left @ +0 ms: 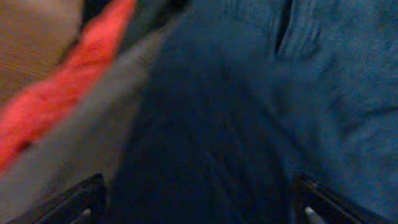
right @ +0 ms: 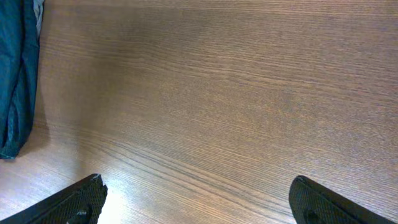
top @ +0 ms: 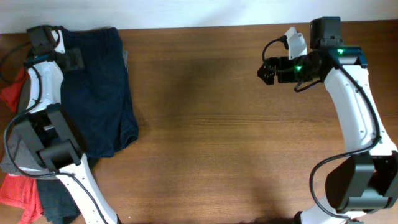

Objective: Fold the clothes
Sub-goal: 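Reach the left gripper to the navy shorts on top of the pile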

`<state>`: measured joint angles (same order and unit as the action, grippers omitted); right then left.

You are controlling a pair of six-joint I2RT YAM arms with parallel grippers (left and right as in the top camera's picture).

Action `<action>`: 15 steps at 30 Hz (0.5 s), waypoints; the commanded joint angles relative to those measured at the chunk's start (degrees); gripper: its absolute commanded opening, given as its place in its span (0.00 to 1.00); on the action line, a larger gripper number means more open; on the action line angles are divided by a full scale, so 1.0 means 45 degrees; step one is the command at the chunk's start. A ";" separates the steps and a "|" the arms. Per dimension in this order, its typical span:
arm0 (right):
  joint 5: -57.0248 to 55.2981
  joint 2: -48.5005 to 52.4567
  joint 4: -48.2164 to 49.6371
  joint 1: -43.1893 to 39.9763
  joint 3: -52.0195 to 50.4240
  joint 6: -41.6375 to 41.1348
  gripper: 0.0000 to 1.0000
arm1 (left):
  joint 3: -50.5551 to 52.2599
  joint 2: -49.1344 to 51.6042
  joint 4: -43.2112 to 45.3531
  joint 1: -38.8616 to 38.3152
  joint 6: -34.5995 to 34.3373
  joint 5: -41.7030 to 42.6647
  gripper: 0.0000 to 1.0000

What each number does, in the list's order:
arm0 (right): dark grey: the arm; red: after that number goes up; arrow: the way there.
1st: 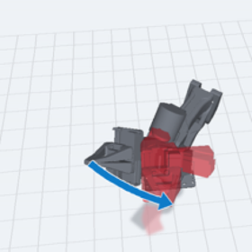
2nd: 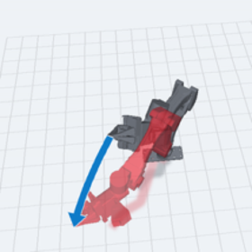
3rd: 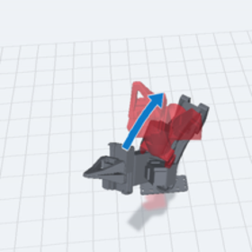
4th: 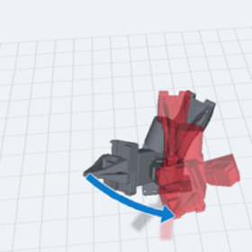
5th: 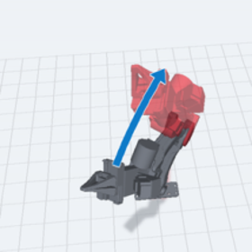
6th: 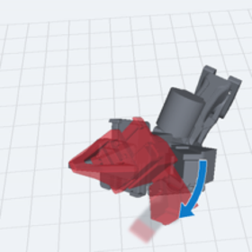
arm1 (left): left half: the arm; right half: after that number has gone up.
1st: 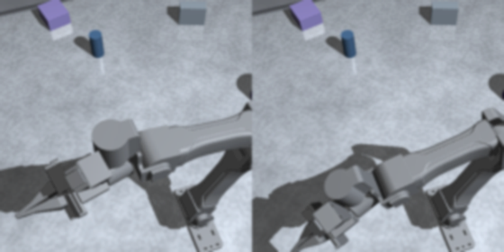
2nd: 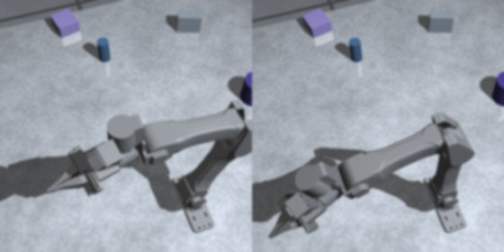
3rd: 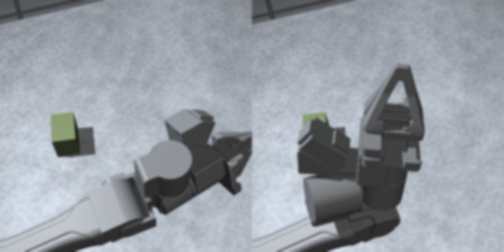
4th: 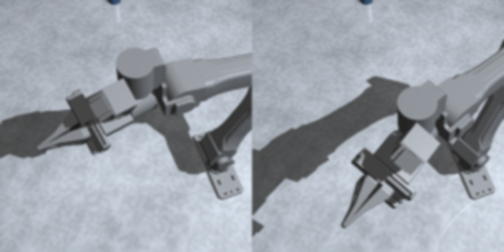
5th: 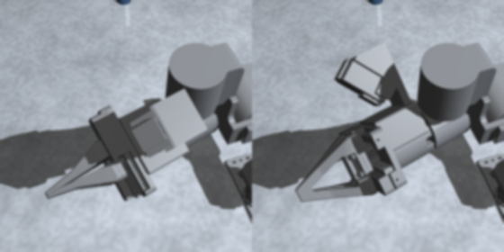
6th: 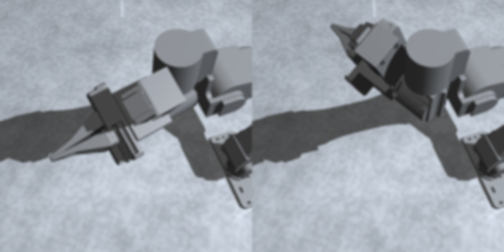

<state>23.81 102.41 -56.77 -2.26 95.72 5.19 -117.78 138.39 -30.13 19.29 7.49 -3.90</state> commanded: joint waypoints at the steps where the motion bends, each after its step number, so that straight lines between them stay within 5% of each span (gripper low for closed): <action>1: -0.0107 0.0029 0.0044 0.0083 0.0267 0.0131 0.99 | -0.0209 0.0525 0.0102 0.0165 0.0107 0.0811 0.82; 4: -0.0112 0.0029 0.0015 0.0083 0.0267 0.0131 0.99 | -0.0209 0.0675 0.0170 0.0165 -0.0393 0.0923 0.38; 6: -0.0112 0.0029 0.0034 0.0083 0.0267 0.0131 0.99 | -0.0223 0.0670 0.0165 0.0160 -0.0743 0.0937 0.20; 12: -0.0107 0.0029 0.0325 0.0083 0.0267 0.0131 0.99 | -0.1797 0.0160 -0.1341 -0.0219 -0.0806 0.1263 0.01; 15: -0.0107 0.0029 0.0340 0.0083 0.0267 0.0131 0.98 | -0.3531 -0.0287 -0.2890 -0.0777 -0.0806 0.1394 0.01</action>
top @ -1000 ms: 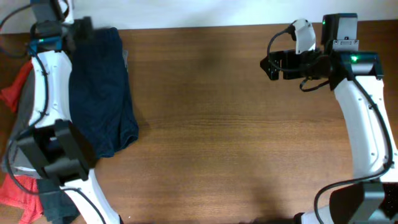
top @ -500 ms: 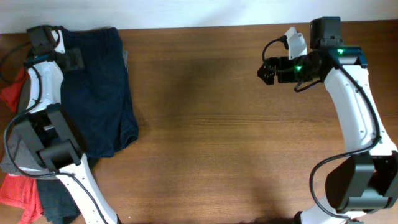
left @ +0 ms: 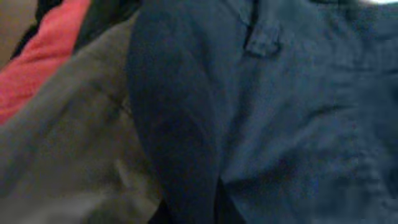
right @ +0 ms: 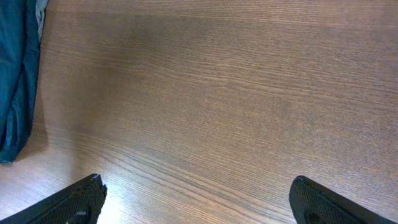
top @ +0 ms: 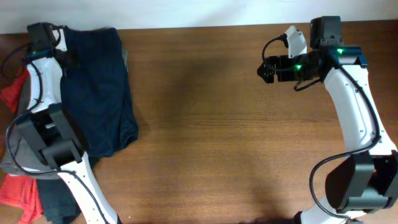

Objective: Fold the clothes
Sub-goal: 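Reach the left gripper to the navy shorts on top of the pile, then grasp the navy shorts with the left gripper and drag them rightward onto the table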

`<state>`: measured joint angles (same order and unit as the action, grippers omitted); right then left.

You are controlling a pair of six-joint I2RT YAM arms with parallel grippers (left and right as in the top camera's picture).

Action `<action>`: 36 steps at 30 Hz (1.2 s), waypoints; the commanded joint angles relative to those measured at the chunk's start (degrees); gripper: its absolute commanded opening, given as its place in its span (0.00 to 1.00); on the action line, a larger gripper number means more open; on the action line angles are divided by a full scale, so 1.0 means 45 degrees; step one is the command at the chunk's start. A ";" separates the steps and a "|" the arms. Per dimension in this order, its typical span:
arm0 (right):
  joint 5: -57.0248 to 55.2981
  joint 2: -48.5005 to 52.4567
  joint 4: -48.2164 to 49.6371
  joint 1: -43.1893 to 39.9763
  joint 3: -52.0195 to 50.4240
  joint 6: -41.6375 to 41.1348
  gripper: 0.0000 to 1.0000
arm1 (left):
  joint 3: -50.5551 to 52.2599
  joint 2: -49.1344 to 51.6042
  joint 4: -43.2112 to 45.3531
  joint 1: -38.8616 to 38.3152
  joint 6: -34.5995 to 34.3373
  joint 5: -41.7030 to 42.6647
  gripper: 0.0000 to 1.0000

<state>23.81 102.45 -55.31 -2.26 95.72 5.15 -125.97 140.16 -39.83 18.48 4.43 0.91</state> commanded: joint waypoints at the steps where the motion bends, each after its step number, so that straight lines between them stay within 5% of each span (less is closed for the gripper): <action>1: -0.0097 0.0015 0.0015 0.0083 0.0277 0.0136 0.96 | -0.2263 -0.0821 -0.1273 -0.0821 -0.0126 0.0335 0.01; 11: -0.0049 -0.1141 -0.0151 -0.0549 0.0913 0.0092 0.94 | -0.6795 -0.2919 -0.5013 -0.4760 0.0073 0.0321 0.01; 21: 0.3512 -0.1355 -0.0627 -0.3113 0.0908 0.0568 0.94 | -0.6994 -0.5027 -0.5095 -0.9122 0.0078 0.0277 0.01; 36: 0.4163 -0.1326 -0.0719 -0.3934 0.0899 0.1005 0.94 | -0.5916 -0.1778 -0.5498 -0.9777 -0.0092 0.0952 0.01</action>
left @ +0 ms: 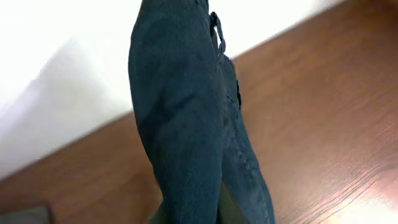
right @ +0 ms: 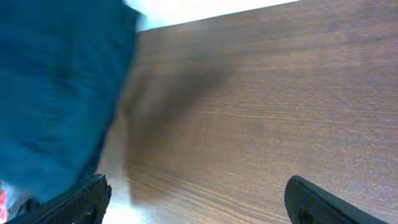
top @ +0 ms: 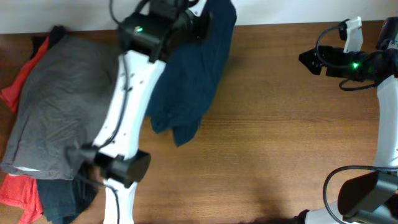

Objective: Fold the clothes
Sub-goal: 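Grasp the navy shorts with the left gripper and drag them rightward onto the table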

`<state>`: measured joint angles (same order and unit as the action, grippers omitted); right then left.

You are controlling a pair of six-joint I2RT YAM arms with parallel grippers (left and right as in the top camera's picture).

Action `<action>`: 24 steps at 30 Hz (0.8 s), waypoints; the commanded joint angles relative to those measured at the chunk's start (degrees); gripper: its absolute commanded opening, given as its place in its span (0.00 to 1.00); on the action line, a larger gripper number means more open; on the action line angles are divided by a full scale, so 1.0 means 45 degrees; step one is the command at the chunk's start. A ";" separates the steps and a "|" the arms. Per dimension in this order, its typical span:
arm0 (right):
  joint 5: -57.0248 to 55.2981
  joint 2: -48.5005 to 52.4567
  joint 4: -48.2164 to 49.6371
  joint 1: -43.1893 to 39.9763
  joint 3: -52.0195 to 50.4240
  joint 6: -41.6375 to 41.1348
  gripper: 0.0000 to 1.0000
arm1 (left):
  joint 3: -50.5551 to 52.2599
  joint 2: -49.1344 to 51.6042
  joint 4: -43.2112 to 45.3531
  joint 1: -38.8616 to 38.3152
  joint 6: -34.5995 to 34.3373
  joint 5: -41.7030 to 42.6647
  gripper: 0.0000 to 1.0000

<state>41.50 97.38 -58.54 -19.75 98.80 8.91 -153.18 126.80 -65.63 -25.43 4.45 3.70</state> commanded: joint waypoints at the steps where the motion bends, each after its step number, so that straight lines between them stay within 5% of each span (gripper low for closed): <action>1: 0.0015 -0.0194 0.0000 -0.0049 0.0214 0.0170 0.94 | 0.0131 0.1443 0.0287 -0.0053 -0.0291 0.0335 0.01; 16: -0.1195 -0.0180 -0.0427 -0.0058 0.0214 0.0165 0.94 | -0.0534 0.1462 -0.1506 -0.2531 0.0359 0.0199 0.01; 21: -0.1195 -0.0180 -0.0418 -0.0058 0.0214 0.0165 0.94 | -0.0529 0.1681 -0.1302 -0.2458 0.0403 -0.2127 0.01; 23: -0.1190 -0.0180 -0.0418 -0.0058 0.0214 0.0160 0.94 | -0.0529 0.2093 -0.0704 -0.2268 0.0403 -0.3866 0.37; 24: -0.1190 -0.0180 -0.0427 -0.0058 0.0214 0.0160 0.94 | -0.0529 0.2297 -0.0447 -0.2191 0.0408 -0.4444 0.77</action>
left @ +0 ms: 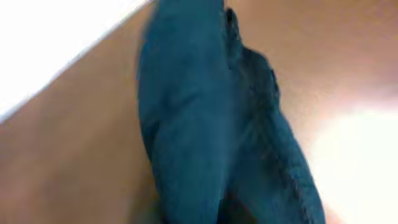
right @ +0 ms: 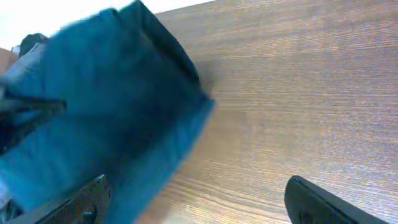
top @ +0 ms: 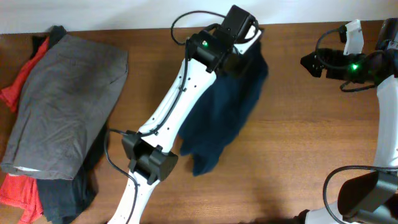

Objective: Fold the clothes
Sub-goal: 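Grasp the navy shorts with the left gripper and drag them rightward onto the table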

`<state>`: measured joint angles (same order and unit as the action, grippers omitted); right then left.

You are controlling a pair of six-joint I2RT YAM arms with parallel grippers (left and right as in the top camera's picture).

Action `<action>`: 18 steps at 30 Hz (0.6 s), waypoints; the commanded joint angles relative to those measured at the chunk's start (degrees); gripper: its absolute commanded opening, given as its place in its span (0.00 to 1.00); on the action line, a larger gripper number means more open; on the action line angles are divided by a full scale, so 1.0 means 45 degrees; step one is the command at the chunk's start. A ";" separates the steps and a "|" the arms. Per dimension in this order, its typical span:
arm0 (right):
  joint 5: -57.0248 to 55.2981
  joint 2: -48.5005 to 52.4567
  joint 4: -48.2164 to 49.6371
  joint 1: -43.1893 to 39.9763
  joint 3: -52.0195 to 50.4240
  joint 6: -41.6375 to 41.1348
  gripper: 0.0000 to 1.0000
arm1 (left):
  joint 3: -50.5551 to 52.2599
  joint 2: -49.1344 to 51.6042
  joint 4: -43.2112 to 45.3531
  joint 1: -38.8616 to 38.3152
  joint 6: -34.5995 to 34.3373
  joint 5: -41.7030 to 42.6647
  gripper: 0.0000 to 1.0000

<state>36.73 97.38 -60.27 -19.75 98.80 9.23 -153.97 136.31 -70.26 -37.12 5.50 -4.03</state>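
Observation:
A dark blue garment (top: 222, 115) hangs from my left gripper (top: 241, 55), which is shut on its top edge at the back of the table, right of centre. Its lower end trails down onto the wooden table (top: 298, 155). In the left wrist view the blue garment (left: 199, 124) fills the frame and hides the fingers. My right gripper (top: 306, 61) stands open at the back right, a short way right of the garment, with nothing in it. The right wrist view has the blue garment (right: 93, 124) at its left, between and beyond the wide-apart fingertips (right: 93, 198).
A pile of clothes lies at the table's left end: a grey garment (top: 62, 99) on top, red cloth (top: 12, 93) under its left side and dark cloth (top: 62, 196) at the front. My left arm (top: 174, 112) stretches diagonally across the middle.
My left gripper has moved to the right along the back edge with the blue garment, which now hangs right of centre. The right gripper has stayed open in about the same place.
My left gripper was open over the blue garment on top of the pile at the far left, then shut on it. Then it held the garment up at the back middle, baring the grey one. Now it hangs right of centre. My right gripper shifted right, open throughout.

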 commanded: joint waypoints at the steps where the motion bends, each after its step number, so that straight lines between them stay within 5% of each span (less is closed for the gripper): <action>1: -0.0131 -0.0180 -0.0049 -0.0058 0.0214 0.0087 0.94 | -0.0355 0.0364 0.0782 0.0486 0.0175 -0.3099 0.99; 8: -0.0665 -0.0063 0.0005 -0.0058 0.0209 -0.0253 0.94 | -0.0427 0.0398 0.0850 0.0607 0.0180 -0.2934 0.99; 14: -0.0661 0.0257 0.0185 -0.0058 0.0209 -0.0510 0.94 | -0.0403 0.0816 0.2123 0.0495 0.0772 0.1292 0.99; 18: -0.0656 0.0374 0.0155 -0.0058 0.0209 -0.0544 0.94 | -0.0403 0.1719 0.2929 0.0495 0.1039 0.1292 0.99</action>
<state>34.28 98.26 -59.70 -19.75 98.80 7.51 -155.11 139.46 -58.19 -34.70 7.86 -2.68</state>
